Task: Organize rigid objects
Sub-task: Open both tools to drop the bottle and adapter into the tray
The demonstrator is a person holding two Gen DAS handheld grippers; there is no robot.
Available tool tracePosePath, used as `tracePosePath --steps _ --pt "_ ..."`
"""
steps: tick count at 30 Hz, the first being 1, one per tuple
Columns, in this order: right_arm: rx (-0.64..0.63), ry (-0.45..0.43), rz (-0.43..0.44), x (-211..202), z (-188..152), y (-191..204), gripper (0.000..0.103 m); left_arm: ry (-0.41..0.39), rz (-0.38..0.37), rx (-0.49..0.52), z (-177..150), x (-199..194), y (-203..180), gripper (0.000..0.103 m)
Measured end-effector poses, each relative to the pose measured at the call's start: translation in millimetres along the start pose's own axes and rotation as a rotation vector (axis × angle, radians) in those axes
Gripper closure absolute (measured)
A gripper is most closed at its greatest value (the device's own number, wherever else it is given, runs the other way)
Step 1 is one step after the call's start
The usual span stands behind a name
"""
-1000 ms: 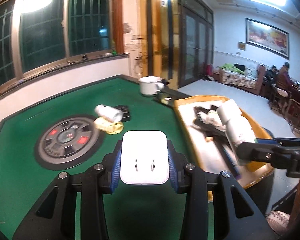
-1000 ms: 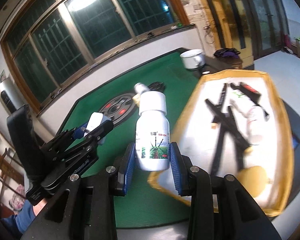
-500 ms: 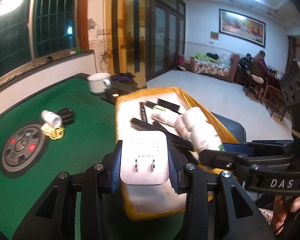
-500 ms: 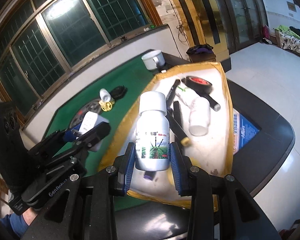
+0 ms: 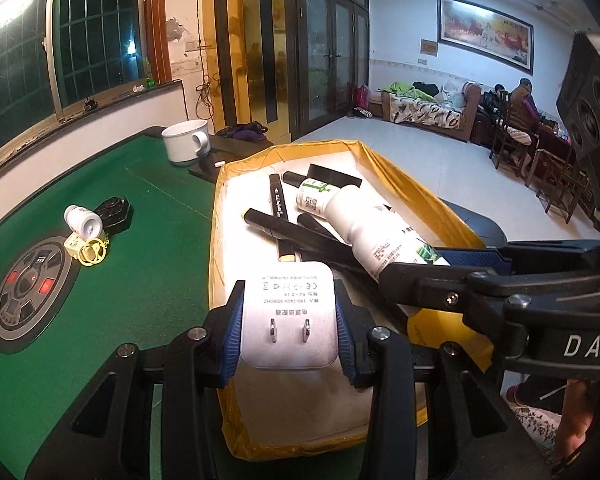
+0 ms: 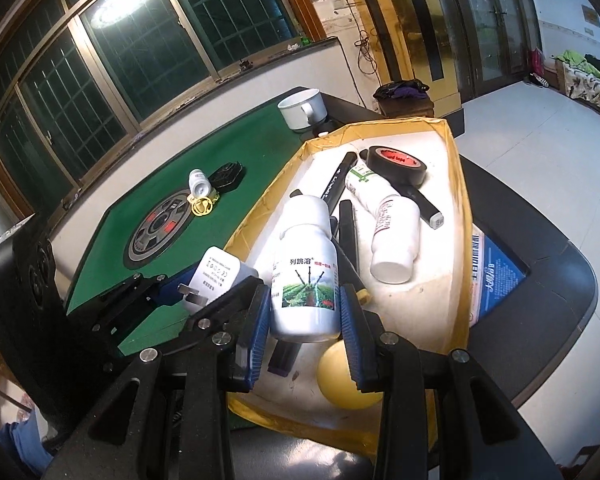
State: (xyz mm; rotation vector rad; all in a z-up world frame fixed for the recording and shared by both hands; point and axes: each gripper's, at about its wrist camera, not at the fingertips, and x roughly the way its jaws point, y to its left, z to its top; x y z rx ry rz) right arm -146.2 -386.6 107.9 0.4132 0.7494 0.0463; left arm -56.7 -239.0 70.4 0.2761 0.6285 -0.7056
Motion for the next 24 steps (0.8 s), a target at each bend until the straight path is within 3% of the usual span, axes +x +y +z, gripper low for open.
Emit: tracePosePath --steps 20,24 --pt "0.031 0.034 0.0 5 3 -7 0.071 0.034 -0.006 0.004 -2 3 -2 0.065" --pt "0.032 0.018 -0.002 -2 5 -5 0.071 0.008 -0.009 0.0 0 -7 -1 0.065"
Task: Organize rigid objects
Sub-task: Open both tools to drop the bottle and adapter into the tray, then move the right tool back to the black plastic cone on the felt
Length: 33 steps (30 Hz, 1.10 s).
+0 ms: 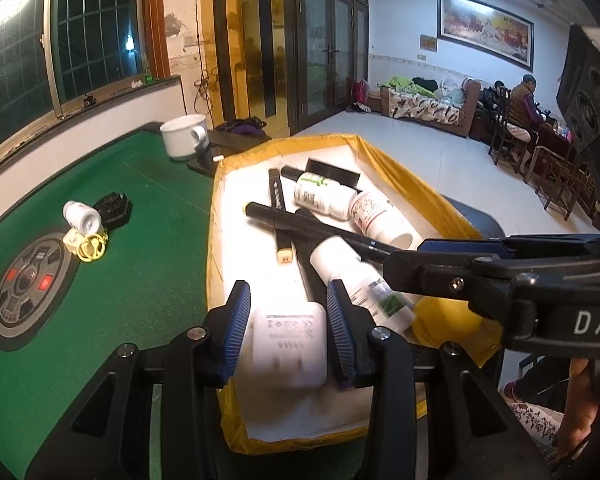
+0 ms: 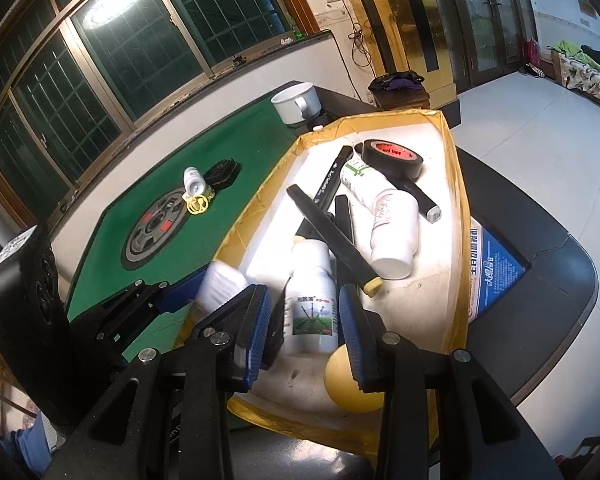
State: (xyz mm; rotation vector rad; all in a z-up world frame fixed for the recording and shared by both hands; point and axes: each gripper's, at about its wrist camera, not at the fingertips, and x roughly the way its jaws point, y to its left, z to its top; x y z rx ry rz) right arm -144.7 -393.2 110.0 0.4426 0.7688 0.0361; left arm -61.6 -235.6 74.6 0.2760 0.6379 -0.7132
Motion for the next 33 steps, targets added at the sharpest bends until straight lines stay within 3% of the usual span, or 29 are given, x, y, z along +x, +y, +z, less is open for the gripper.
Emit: tracePosePath --steps 8,14,19,22,24,27,30,33 --pt "0.007 -0.035 0.002 -11 4 6 0.071 -0.066 -0.017 -0.034 9 -26 10 0.063" --pt "-0.011 -0.024 0.023 -19 14 19 0.071 -0.111 0.003 -0.092 13 -50 46 0.063" --pt "-0.034 0.01 0.091 -23 46 44 0.071 -0.13 0.114 -0.181 1 -68 116 0.063" --pt "-0.059 0.041 0.139 -16 72 71 0.071 -0.11 0.204 -0.295 -13 -68 171 0.063" --pt "-0.077 0.059 0.152 -5 94 91 0.071 -0.084 0.236 -0.359 -21 -65 205 0.063" --pt "-0.118 0.088 0.13 33 131 127 0.055 -0.073 0.286 -0.414 -35 -61 237 0.063" --pt "-0.093 0.174 0.105 101 167 151 0.055 -0.078 0.31 -0.464 -46 -56 252 0.063" --pt "-0.105 0.244 0.032 179 190 168 0.055 -0.09 0.335 -0.452 -51 -55 251 0.063"
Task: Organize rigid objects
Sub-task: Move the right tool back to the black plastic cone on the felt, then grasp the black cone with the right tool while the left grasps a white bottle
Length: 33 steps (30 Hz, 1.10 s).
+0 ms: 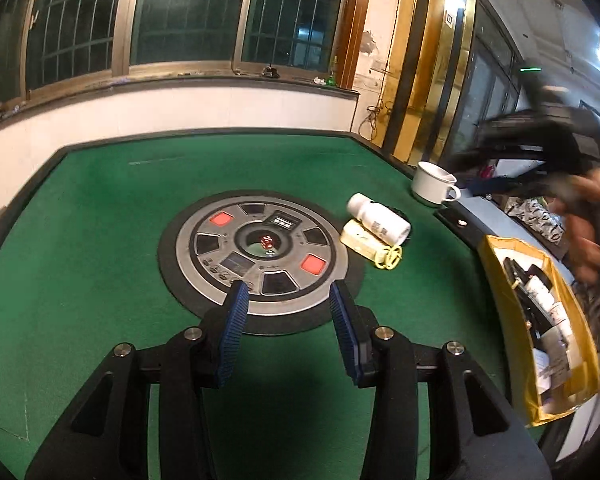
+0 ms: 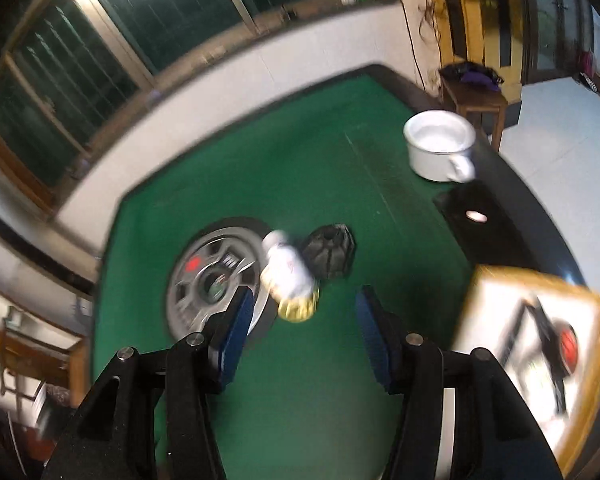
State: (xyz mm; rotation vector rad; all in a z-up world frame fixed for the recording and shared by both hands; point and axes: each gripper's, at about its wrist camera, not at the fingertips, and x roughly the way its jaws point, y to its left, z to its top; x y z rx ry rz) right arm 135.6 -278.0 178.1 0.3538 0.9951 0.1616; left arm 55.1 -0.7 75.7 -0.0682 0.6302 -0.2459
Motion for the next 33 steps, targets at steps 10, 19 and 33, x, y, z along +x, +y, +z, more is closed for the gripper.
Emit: tracePosePath --steps 10,19,33 --pt "0.087 0.122 -0.175 145 67 -24 0.055 0.006 0.042 0.011 0 3 8 0.063" --pt "-0.045 0.245 -0.129 154 8 29 0.049 0.027 0.051 -0.038 1 2 23 0.063" --pt "-0.222 0.271 0.04 36 -148 84 0.051 0.013 0.023 -0.108 11 -34 73 0.063"
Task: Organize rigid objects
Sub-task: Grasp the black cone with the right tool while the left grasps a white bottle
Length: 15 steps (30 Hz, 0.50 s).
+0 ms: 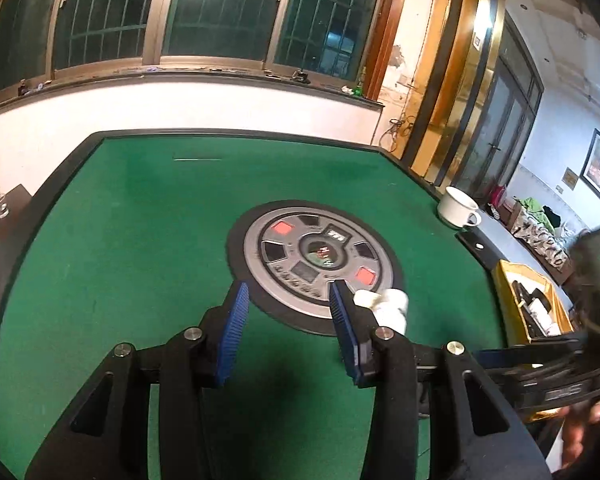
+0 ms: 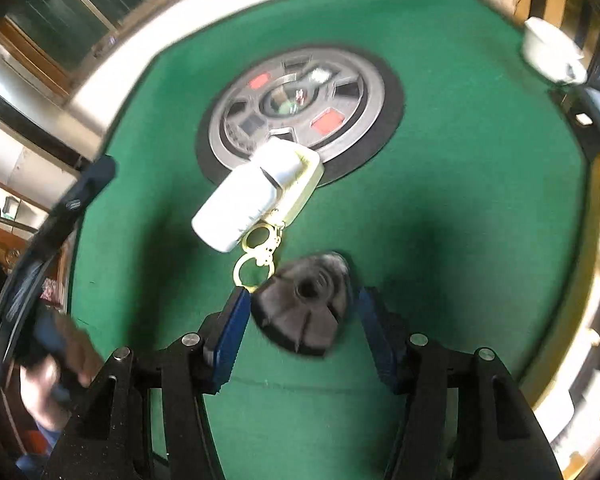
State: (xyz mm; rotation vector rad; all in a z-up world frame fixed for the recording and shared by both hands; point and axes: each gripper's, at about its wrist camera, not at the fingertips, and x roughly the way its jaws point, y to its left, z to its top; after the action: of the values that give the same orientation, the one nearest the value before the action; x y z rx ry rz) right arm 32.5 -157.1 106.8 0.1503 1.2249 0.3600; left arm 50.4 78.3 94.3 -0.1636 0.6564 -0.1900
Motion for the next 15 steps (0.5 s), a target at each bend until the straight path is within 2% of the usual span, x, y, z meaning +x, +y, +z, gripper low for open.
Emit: tracePosePath --steps 4,8,12,15 --pt "0.103 -0.038 0.077 -14 -13 -16 0.051 -0.003 0.007 -0.036 0 2 6 0.063" --pt "0.145 -0.048 0.085 3 -26 -16 0.05 -0.03 0.025 -0.017 0 -1 3 0.063" --pt "0.188 -0.02 0.026 30 -19 -4 0.049 -0.029 0.052 0.001 -2 3 2 0.063" --pt "0.162 -0.059 -0.063 32 -19 8 0.045 -0.02 0.054 -0.003 -3 7 4 0.063"
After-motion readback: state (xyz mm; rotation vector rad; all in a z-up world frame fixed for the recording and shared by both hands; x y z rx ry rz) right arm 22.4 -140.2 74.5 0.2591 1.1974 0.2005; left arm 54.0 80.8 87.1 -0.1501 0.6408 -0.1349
